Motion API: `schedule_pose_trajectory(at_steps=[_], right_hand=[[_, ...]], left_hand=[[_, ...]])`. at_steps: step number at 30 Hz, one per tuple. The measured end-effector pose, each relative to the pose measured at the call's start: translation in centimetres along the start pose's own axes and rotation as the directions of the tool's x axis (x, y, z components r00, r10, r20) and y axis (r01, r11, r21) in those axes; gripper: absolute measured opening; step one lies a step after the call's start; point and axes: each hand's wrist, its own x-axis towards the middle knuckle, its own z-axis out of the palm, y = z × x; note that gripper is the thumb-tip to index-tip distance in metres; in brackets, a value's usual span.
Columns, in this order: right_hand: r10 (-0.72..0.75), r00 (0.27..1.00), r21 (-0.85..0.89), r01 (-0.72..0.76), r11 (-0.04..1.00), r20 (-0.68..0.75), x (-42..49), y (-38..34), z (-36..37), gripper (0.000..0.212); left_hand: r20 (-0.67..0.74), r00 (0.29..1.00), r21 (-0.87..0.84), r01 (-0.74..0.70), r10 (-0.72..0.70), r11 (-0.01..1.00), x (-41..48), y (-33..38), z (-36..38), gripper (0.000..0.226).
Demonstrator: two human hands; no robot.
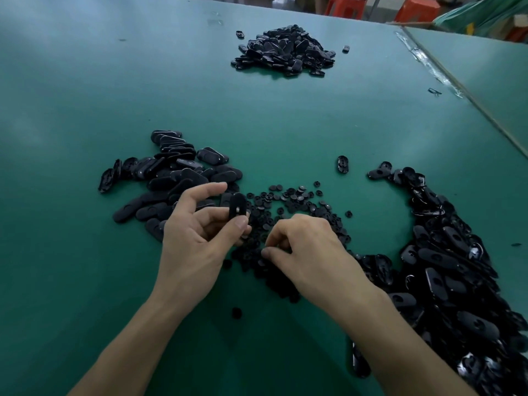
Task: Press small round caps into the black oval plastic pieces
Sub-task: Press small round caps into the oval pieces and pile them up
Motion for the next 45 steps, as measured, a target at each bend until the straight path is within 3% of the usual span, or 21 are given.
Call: schedule_pose_trajectory(at_steps=[6,15,24,30,37,45], right_hand=[[0.001,0.999,-0.017,-0.001,1.000,0.049,0.03,0.13,0.01,0.015],[0.005,0.994,0.044,-0.009,0.999,0.105,-0.26,-0.22,-0.27,0.011],[-0.023,0.989,-0.004,0.024,1.000,0.148,-0.35,-0.09,-0.16,0.018],[-0.004,0.998,0.067,0.000,0.998,0.065,-0.28,-0.09,0.04,0.008],[0.025,0.999,0.167,-0.020,0.986,-0.025,-0.17,0.15,-0.47,0.011],[0.022,0.999,0.000,-0.022,1.000,0.035,-0.04,-0.32,-0.15,0.012]], left_hand=[[-0.007,1.000,0.033,-0.021,0.021,0.999,-0.09,-0.21,-0.01,0.022],[-0.012,0.999,0.025,-0.043,0.044,0.999,-0.12,-0.48,-0.07,0.023],[-0.020,0.999,0.033,-0.039,0.040,0.999,-0.16,-0.43,-0.12,0.023],[-0.017,0.999,0.040,-0.042,0.042,0.998,-0.12,-0.27,-0.09,0.023],[-0.011,1.000,0.061,-0.025,0.026,0.998,-0.18,-0.29,-0.12,0.023],[-0.015,1.000,0.052,-0.015,0.015,0.999,-0.16,-0.27,-0.04,0.024]])
